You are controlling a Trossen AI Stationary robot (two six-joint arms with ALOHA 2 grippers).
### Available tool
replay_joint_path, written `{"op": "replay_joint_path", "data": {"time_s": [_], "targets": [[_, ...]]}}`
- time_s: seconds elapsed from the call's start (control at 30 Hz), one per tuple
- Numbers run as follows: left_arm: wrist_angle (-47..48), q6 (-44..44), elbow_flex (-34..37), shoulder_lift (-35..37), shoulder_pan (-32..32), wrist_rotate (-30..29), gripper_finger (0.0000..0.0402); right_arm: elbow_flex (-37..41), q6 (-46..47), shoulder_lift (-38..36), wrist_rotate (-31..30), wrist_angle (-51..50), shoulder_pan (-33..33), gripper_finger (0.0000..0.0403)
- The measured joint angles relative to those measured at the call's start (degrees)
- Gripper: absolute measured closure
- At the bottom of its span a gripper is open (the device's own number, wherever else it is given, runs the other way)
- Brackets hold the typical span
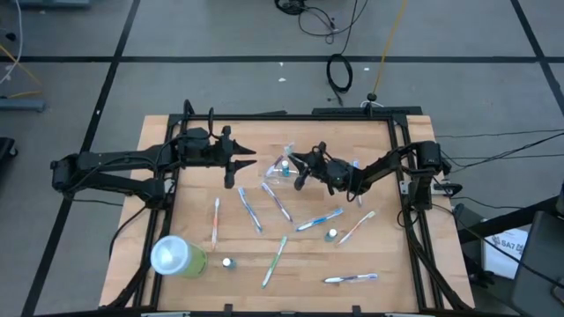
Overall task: Pick & Place toothbrushing station
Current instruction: Put the top green toothbrush into the transparent organizer, then put the left orange toothbrush into the transparent organizer
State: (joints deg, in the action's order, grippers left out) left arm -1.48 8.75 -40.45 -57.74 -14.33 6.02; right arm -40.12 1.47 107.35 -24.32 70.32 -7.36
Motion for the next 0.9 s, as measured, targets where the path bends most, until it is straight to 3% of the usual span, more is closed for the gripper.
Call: {"op": "replay_joint_path", "data": {"time_s": [0.27, 0.53, 0.63, 0.9], "targets": [[3.07, -0.54, 0.00, 0.00, 0.21, -0.01, 0.0273, 2.74, -3.70, -3.29, -8.90, -2.35, 2.23, 0.0270], [3.04, -1.33, 0.00, -0.02, 0.99, -0.02, 0.0273, 5.12, -6.72, -10.23, -12.54, -4.22, 3.13, 0.0246], [3.02, -1.35, 0.00, -0.01, 1.36, 0.00, 0.0273, 5.74, -5.82, -12.79, -11.07, -6.48, 3.13, 0.0247], [2.96, -1.99, 0.00, -0.02, 1.72, -0.01, 0.0273, 5.68, -3.27, -13.49, 0.80, -7.61, 3.13, 0.0228]]}}
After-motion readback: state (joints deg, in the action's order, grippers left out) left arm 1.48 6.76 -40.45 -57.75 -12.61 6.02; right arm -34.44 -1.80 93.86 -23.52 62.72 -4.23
